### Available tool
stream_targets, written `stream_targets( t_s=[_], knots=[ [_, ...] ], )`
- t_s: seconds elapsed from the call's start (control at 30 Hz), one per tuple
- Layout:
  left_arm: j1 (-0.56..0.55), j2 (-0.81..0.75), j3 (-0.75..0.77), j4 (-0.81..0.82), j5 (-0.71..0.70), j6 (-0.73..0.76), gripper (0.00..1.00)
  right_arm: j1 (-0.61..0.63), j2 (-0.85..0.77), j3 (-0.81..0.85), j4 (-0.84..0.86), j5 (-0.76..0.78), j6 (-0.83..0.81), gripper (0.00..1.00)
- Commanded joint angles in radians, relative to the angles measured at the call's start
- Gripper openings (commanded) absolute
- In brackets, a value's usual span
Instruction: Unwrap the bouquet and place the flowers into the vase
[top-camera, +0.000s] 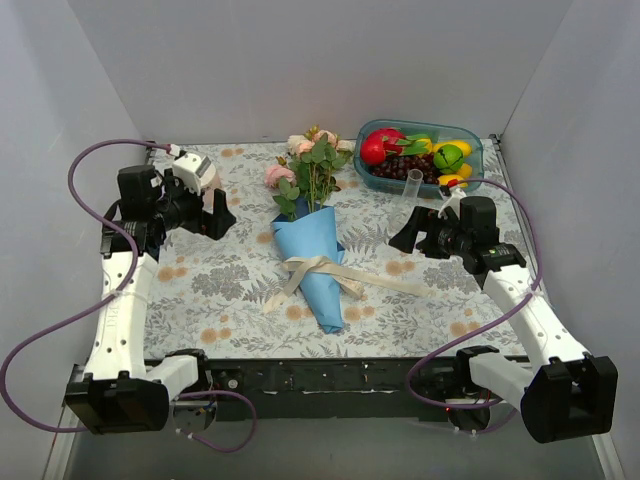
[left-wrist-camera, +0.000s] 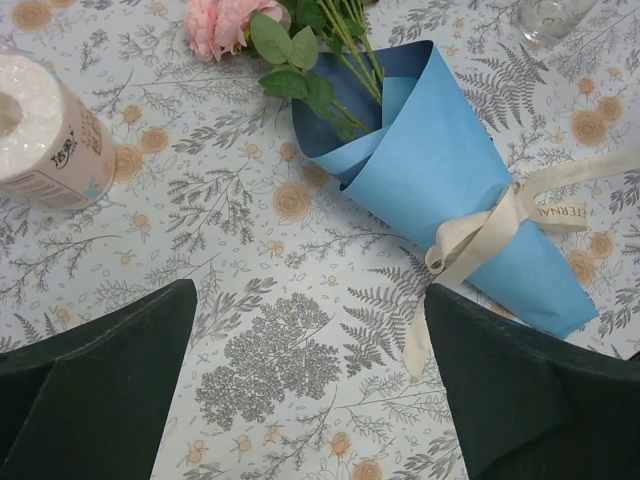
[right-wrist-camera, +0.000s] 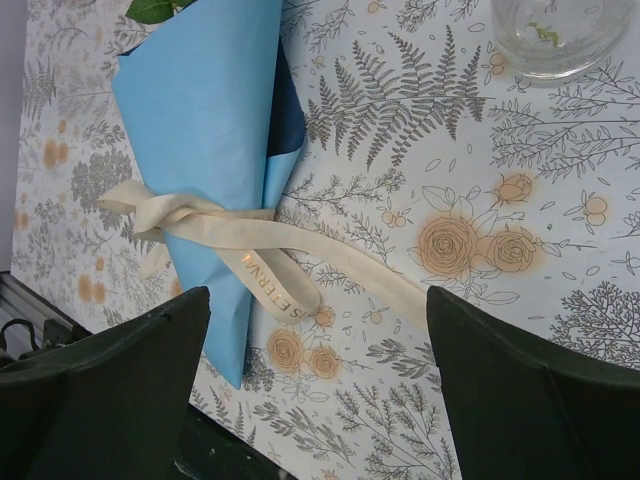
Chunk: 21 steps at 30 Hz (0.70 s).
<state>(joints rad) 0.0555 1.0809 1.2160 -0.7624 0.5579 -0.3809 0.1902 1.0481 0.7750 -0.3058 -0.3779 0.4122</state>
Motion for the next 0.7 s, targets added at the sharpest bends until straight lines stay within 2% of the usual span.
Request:
stream_targets(
  t_s=[0.0,0.13,0.23,0.33,0.5,0.67],
  knots=[
    [-0.011,0.025,-0.016,-0.046,0.017,0.031,0.98,-0.005,-0.011,-0.009,0.043,-0.027,-0.003,0.98],
    [-0.042,0.019,-0.033,-0.04,0.017,0.051,0.98,-0.006,-0.017,-0.068,0.096,-0.032,0.036,0.98],
    [-0.138,0.022,-0.068,-0.041,-0.059,0.071,0.98,-0.002,0.004,-0.115,0.088,-0.018,0.039,0.98],
    [-0.222,0.004,-0.128,-0.034,-0.127,0.092,0.98,0.035,-0.005,-0.167,0.079,0.081,0.03,0.98],
    [-0.298,0.014,-0.182,-0.02,-0.147,0.108,0.98,0.215,0.068,-0.161,-0.002,0.319,0.034,0.94],
    [-0.373,0.062,-0.239,0.011,-0.171,0.112,0.98,0.336,0.184,-0.174,0.043,0.372,0.088,0.89]
  ],
)
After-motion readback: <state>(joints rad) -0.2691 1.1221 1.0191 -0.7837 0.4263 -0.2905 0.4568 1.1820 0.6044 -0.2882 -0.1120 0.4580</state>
